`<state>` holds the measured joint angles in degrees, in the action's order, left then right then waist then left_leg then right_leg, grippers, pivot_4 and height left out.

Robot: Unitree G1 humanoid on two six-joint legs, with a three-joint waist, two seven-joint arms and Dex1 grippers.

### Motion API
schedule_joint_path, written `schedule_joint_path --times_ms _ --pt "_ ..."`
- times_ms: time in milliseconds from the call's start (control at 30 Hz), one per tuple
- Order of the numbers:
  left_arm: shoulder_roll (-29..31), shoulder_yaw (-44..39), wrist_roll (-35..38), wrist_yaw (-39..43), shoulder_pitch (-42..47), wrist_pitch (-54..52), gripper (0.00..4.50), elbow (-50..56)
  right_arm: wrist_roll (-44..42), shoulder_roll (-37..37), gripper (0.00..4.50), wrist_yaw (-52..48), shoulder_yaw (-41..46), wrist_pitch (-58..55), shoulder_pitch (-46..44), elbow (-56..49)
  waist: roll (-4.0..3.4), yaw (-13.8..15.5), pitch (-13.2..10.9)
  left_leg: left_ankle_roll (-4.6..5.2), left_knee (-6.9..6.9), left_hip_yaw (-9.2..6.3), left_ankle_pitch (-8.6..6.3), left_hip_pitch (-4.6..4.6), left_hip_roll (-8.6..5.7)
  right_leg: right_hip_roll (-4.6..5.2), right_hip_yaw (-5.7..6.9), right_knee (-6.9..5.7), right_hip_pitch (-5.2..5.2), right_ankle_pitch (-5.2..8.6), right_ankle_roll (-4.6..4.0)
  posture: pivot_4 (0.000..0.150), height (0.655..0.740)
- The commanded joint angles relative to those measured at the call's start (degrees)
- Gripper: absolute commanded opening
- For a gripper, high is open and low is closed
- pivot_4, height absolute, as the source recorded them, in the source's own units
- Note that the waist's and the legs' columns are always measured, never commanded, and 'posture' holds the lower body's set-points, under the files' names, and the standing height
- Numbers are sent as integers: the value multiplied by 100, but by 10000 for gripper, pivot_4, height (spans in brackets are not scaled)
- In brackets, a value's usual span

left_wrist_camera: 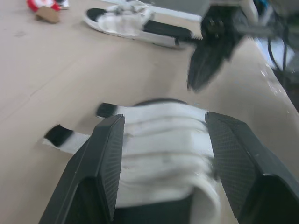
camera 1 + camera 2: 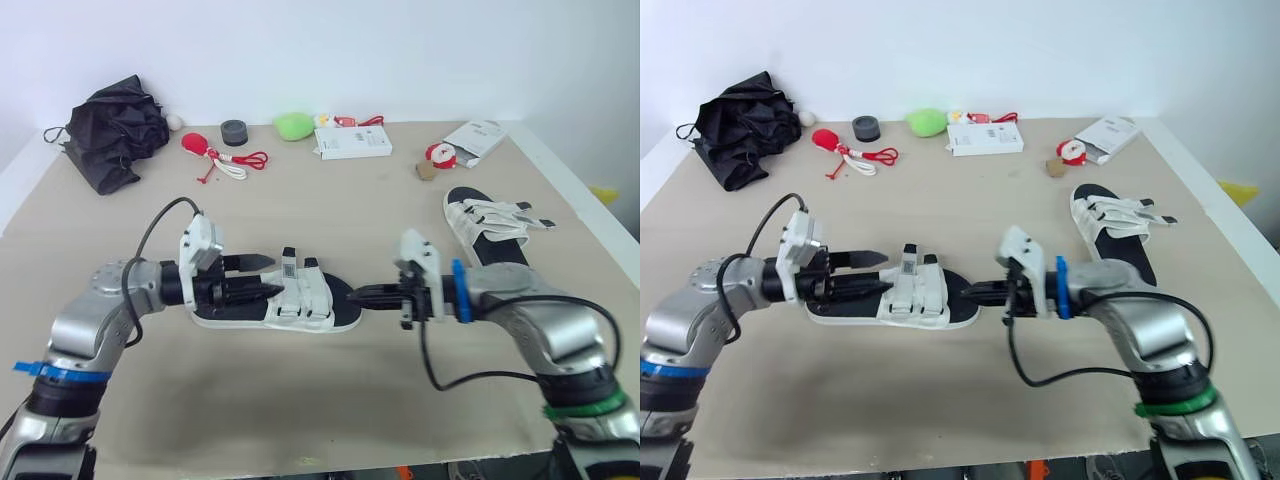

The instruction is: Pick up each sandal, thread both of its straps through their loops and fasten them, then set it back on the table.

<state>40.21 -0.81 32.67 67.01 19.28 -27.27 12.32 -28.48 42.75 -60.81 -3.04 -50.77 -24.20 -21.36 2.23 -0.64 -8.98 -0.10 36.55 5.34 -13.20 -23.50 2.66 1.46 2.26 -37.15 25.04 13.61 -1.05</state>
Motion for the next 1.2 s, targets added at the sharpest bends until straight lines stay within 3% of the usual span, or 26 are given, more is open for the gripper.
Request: schedule_joint_path --times_ms 33,267,633,933,1033,1100,1200 --pt "346 -212 -155 275 -242 441 28513 206 -481 299 0 -45 640 -88 385 -601 0 1 0 1 0 1 -2 0 0 0 -2 1 0 1 1 1500 7400" --pt "724 -238 -388 665 -587 1045 28513 -49 -1004 395 0 393 1140 -301 1245 -1279 -2 15 -3 -2 3 -2 1 14 7 -8 2 -5 -6 3 7 1500 7400" --pt "211 310 -643 632 -449 1304 28513 -497 -2602 176 0 1385 2504 -482 2216 -2482 -2 99 -2 0 18 -3 2 14 8 -12 2 -7 -14 -2 16 1500 7400" --pt "-123 698 -759 731 -170 1244 28513 -776 -3084 295 0 2031 2451 -321 2165 -2535 -1 101 -2 3 38 -6 3 17 9 -15 3 -13 -28 -8 23 1500 7400" --pt "-235 809 -748 722 -158 1169 20371 -702 -3058 350 0 2106 2359 -262 2160 -2487 -2 98 -2 16 55 -7 -6 16 9 -15 3 -13 -37 -8 24 1500 7400" --pt "-286 876 -768 722 -158 1180 11202 -667 -3027 380 0 2135 2304 -227 2158 -2457 -2 98 -2 21 68 -8 -10 16 11 -16 4 -13 -43 -8 24 1500 7400" --pt "-426 1007 -883 667 -150 1291 2188 -730 -3016 395 0 2194 2217 -171 2105 -2414 -3 100 -2 23 79 -13 -12 20 11 -14 10 -13 -58 -11 29 1500 7400"
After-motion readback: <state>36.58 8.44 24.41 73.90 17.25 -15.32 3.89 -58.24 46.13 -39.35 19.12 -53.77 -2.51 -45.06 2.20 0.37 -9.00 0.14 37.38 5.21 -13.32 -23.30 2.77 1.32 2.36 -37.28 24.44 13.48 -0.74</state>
